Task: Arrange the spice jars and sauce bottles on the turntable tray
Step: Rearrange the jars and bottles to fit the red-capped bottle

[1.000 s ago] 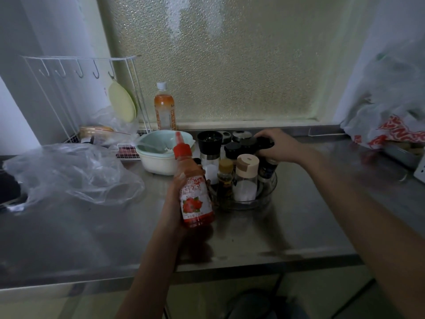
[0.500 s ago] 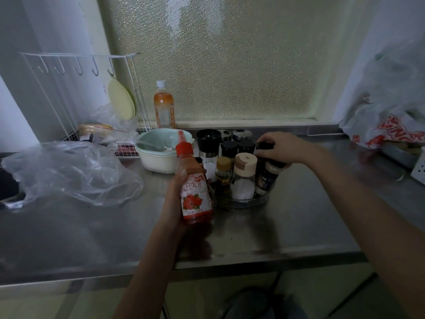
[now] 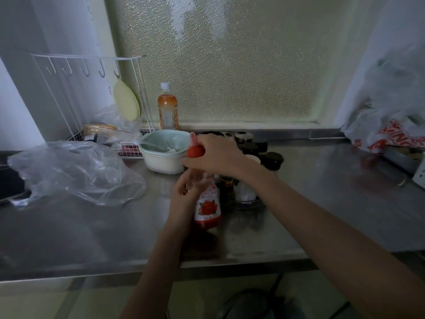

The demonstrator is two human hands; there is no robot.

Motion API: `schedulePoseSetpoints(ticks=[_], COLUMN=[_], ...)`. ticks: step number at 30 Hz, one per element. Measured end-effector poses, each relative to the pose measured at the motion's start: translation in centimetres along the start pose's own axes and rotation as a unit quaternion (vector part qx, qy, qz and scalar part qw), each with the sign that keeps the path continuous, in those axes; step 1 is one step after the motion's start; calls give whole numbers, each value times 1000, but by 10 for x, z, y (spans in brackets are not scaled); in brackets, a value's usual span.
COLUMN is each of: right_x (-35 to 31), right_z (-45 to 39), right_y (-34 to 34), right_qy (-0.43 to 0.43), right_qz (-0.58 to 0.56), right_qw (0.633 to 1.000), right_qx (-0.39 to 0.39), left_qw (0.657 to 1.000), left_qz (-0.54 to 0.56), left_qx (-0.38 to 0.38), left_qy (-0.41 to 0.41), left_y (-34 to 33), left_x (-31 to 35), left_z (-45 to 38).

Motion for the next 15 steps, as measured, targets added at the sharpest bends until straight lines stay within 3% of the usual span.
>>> schedulePoseSetpoints(ticks=[5, 8, 11, 15], right_x=[1, 14, 20, 22], right_z=[-2, -5, -6, -3], right_y=[24, 41, 30, 31], right_qy=[-6, -16, -22, -29], right_qz=[-140, -124, -64, -53], right_qw=[986, 984, 993, 992], right_qx=[92, 129, 98, 113], left_qw=[995, 984, 978, 959], left_qz=[29, -1, -94, -216], left_qx=[91, 179, 176, 157], left_qy=[7, -22, -54, -97], left_y=[13, 24, 25, 21], left_x=[0, 2, -2, 1], left_z=[-4, -3, -3, -1])
Point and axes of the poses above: each hand's wrist, its own z-axis away from the middle knuckle, its own y-axis out of the back of the hand, x = y × z, the point moved 4 cm from there along -z, towards the middle knuckle, and after that the axes turned 10 degrees about z, right-handed, at the moved point
